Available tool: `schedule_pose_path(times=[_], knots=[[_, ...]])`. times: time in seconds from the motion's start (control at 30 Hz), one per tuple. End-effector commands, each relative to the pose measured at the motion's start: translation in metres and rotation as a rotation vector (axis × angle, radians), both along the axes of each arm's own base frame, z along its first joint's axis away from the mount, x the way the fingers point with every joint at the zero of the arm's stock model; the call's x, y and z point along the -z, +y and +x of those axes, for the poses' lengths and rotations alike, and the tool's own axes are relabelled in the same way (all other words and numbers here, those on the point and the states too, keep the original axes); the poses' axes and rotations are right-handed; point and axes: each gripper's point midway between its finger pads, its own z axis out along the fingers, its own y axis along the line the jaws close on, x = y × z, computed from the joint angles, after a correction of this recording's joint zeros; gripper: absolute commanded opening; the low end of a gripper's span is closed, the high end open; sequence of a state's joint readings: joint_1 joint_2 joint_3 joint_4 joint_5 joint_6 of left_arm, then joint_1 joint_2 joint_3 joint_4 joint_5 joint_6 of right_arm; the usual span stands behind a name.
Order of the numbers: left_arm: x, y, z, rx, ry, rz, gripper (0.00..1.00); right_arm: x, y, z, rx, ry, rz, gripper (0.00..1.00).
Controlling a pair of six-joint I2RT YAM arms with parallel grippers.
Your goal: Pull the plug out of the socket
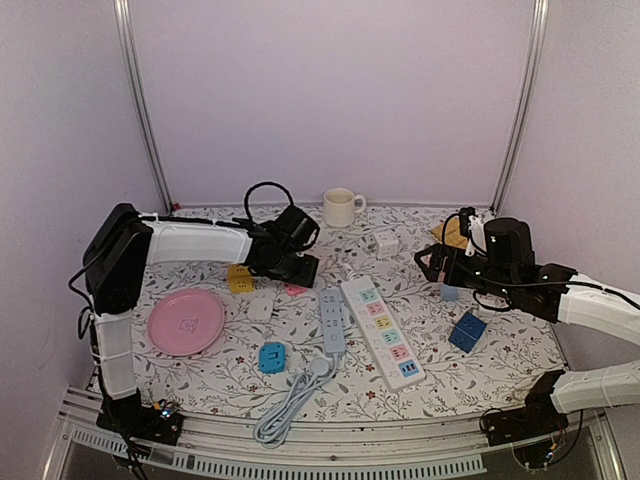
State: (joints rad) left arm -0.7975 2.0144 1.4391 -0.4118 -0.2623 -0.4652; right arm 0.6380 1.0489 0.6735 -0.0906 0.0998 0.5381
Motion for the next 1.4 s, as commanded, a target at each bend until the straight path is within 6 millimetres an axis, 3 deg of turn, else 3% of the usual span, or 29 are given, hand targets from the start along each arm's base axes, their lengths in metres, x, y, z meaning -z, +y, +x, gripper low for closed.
schedule_pose_path(times=[0.0, 0.2, 0.27, 0.6, 0.9, 1.03, 1.17, 1.37], knots=[[0.000, 0.000, 0.009, -0.013, 0.009, -0.048, 0.62, 0.004, -0.005, 0.002, 0.023, 0.003, -0.018, 0.99], [-0.007, 0.006, 0.006, -0.026, -0.009, -0.071, 0.62, 0.004, -0.006, 0.004, 0.027, 0.001, -0.029, 0.99], [-0.023, 0.009, 0.004, -0.028, -0.040, -0.104, 0.63, 0.005, -0.008, 0.005, 0.033, 0.002, -0.035, 0.99], [-0.067, 0.044, -0.015, -0.061, -0.151, -0.200, 0.74, 0.013, -0.023, 0.017, 0.095, 0.011, -0.079, 0.99], [-0.093, 0.101, -0.030, -0.140, -0.257, -0.302, 0.89, 0.022, -0.081, 0.044, 0.250, 0.015, -0.116, 0.99], [-0.102, 0.127, -0.033, -0.183, -0.302, -0.331, 0.97, 0.017, -0.101, 0.055, 0.294, -0.042, -0.136, 0.99], [-0.109, 0.156, -0.035, -0.248, -0.335, -0.374, 0.97, 0.009, -0.124, 0.067, 0.346, -0.091, -0.124, 0.99], [-0.115, 0.200, -0.036, -0.367, -0.375, -0.392, 0.97, 0.008, -0.185, 0.083, 0.504, -0.159, -0.160, 0.99]])
